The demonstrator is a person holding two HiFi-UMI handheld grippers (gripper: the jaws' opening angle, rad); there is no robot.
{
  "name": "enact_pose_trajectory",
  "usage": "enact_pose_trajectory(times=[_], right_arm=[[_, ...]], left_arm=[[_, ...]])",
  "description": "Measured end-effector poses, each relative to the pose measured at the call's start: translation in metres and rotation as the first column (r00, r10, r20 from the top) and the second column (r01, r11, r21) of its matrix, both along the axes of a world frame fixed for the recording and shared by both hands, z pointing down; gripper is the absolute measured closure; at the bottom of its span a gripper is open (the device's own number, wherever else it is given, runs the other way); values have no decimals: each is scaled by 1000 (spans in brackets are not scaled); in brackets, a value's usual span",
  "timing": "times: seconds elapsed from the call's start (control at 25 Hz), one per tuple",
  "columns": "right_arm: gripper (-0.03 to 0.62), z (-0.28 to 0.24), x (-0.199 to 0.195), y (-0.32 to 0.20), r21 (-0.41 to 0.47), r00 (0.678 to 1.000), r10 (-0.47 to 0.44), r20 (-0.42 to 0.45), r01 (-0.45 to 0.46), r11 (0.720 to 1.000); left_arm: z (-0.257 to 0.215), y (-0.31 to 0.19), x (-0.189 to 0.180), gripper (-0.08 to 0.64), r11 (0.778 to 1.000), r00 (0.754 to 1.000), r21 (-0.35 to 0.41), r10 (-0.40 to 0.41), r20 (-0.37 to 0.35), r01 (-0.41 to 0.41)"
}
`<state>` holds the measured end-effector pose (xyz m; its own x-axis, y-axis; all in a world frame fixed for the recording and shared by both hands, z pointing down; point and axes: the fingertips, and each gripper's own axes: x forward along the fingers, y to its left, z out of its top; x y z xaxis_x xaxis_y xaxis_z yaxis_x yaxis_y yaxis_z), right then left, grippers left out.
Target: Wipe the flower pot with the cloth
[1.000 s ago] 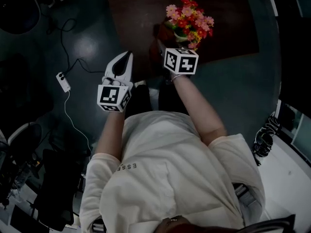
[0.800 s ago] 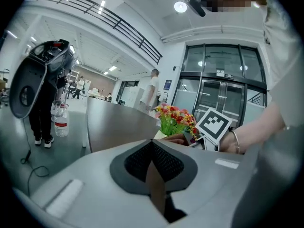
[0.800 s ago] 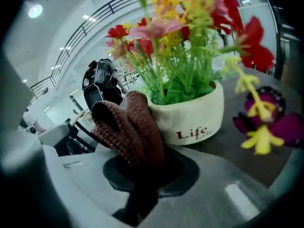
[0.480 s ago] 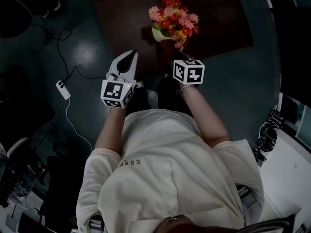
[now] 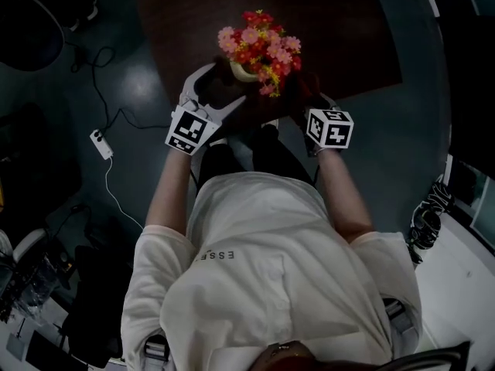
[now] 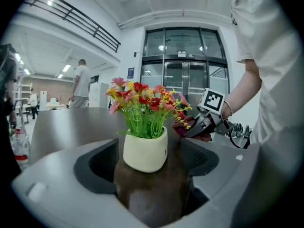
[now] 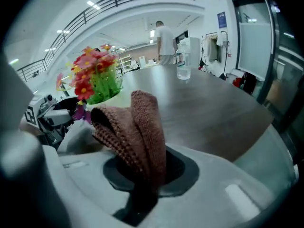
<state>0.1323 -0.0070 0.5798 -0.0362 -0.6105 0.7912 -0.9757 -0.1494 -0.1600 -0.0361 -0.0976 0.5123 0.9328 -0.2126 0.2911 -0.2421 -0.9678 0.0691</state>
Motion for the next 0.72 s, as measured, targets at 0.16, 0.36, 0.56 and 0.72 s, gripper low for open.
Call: enact_pose_trajectory(times=[0.16,0.36,0.56,0.72], right_arm=[[545,-9,33,-13,38,999,12,-44,-10,999],[545,-19,54,-34,82,997,-1,-76,7,997],[546,-24,60,-45,108,994,-50,-98,61,992],[546,-18,60,-48,99,994,-71,-86,79,992]], left_arm=[[10,-17,27,49,997,997,43,67,40,-69],[37,-25,50,-14,982,974,64,165,154,-177],[42,-23,73,-17,968,957,30,241,159,-249],[48,-16,82,-20,949,934,-14,311,174,-314]])
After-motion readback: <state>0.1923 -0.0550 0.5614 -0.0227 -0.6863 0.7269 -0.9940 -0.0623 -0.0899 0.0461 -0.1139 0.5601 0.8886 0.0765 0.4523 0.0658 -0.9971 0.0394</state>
